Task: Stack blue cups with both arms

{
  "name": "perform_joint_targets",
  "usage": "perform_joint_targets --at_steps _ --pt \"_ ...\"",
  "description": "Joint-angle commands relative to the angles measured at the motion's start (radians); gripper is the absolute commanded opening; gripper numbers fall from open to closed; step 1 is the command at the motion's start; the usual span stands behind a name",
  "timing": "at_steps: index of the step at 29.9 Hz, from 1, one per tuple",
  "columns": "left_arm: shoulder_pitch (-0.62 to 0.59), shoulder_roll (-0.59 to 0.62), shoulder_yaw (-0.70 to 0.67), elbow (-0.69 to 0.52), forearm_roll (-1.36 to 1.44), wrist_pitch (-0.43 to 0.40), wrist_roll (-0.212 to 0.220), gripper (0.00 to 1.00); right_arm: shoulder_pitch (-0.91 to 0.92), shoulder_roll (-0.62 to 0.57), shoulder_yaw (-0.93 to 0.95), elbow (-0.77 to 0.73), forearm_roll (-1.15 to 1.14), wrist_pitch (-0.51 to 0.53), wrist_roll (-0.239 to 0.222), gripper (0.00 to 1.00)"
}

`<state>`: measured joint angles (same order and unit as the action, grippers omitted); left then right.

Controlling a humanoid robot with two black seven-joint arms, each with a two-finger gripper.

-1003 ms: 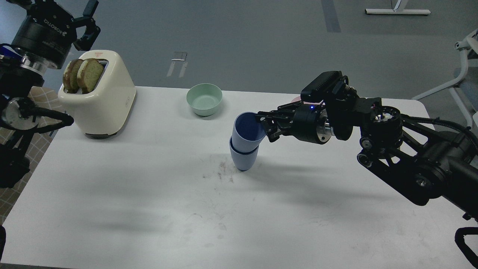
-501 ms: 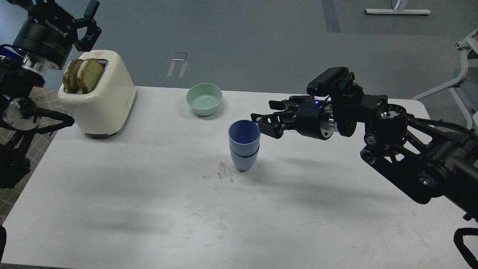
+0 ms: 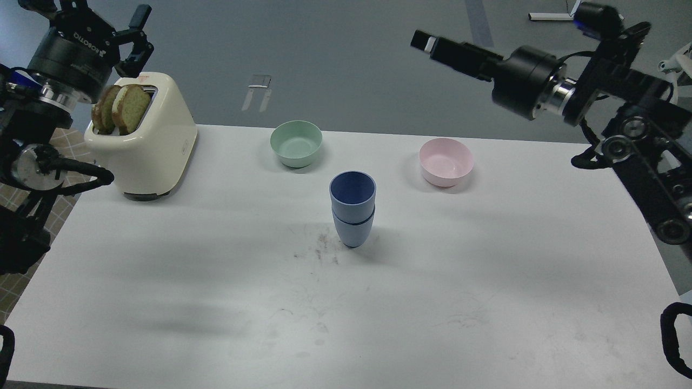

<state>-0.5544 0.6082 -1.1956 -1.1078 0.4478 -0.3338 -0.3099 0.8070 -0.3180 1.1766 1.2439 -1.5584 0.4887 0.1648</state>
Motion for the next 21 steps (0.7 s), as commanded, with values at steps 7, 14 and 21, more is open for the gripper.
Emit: perform_joint_targets --at_steps 7,14,21 --pt "0.001 -0.001 0.001 0.008 -0.001 0.001 -0.002 0.98 -0.003 -0.064 0.204 -0.261 0.484 0.000 0.002 1.00" --pt "0.001 -0.001 -0.002 0.017 -0.003 -0.002 -0.002 0.98 -0.032 -0.076 0.248 -0.429 0.684 0.000 0.008 1.00" --pt "0.001 -0.024 -0.007 0.046 -0.003 -0.001 -0.002 0.98 -0.074 -0.078 0.270 -0.459 0.830 0.000 0.025 1.00"
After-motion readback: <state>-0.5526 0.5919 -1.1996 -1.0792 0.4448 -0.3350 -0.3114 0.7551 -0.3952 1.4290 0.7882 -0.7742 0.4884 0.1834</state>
